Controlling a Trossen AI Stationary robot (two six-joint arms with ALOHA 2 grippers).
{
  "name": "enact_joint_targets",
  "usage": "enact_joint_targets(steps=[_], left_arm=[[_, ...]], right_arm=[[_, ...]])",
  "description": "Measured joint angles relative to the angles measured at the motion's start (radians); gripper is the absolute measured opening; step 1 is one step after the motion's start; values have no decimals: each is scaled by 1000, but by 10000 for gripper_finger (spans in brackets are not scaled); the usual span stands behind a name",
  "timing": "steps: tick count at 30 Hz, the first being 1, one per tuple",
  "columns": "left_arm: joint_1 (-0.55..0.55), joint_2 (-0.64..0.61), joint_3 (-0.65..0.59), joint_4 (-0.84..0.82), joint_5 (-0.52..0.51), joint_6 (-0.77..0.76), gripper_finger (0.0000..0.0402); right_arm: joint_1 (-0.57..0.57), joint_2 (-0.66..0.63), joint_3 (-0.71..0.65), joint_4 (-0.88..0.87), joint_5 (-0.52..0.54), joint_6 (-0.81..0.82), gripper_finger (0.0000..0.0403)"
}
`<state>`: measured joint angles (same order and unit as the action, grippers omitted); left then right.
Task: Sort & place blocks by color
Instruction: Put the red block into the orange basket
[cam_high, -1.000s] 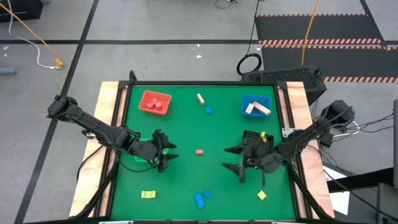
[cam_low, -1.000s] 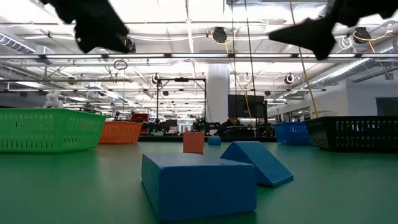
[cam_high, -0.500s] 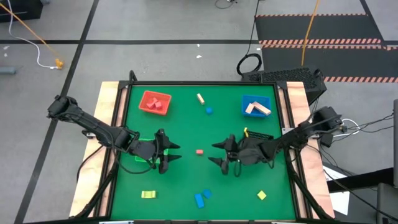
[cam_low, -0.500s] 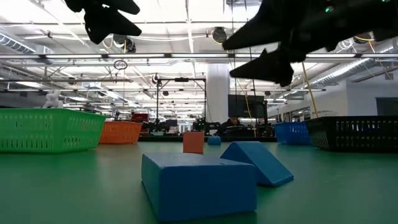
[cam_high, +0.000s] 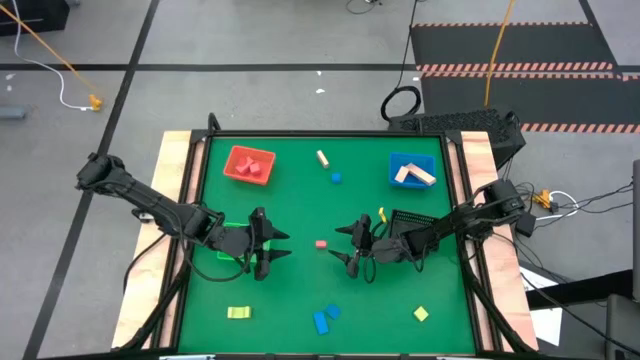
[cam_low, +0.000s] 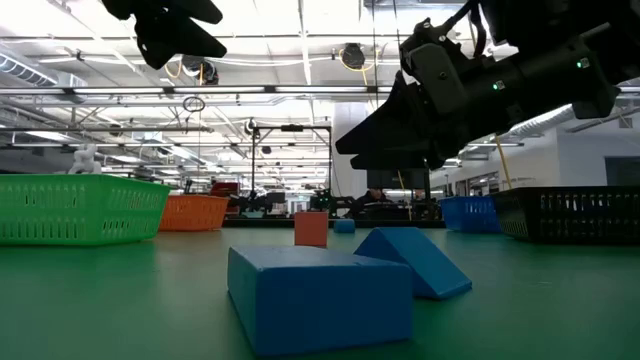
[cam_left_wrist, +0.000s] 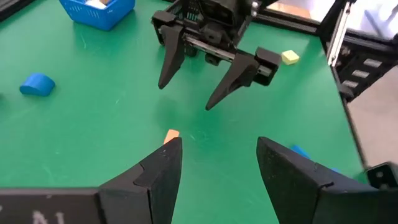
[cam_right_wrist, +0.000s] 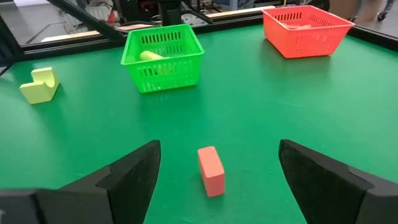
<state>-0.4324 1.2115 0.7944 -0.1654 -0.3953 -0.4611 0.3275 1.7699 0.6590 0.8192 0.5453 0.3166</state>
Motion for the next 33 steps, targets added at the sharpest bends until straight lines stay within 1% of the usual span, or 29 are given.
enact_joint_targets(steps=[5,11,14,19,21,23,29,33], left_arm=[[26,105,-8,15,0,89,209],[58,265,-8,174,1,304,209],[77,331,-8,234,0,367,209],[123,419,-8,331,8,393,209],[147,461,-8,390,55,397,209],[168,499,-8,431,103,399,209],[221,590,-8,512,126,382,209],[241,635,-8,562,188,343,209]], right_arm=[[0,-18,0,3,0,-43,320],[11,-84,0,-24,0,-80,320],[15,-129,0,-100,0,-83,320],[14,-194,-1,-247,2,-44,320],[15,-213,-1,-291,2,-36,320],[14,-217,-1,-301,2,-30,320],[15,-221,-1,-331,0,-12,320],[15,-221,0,-346,0,-7,320]])
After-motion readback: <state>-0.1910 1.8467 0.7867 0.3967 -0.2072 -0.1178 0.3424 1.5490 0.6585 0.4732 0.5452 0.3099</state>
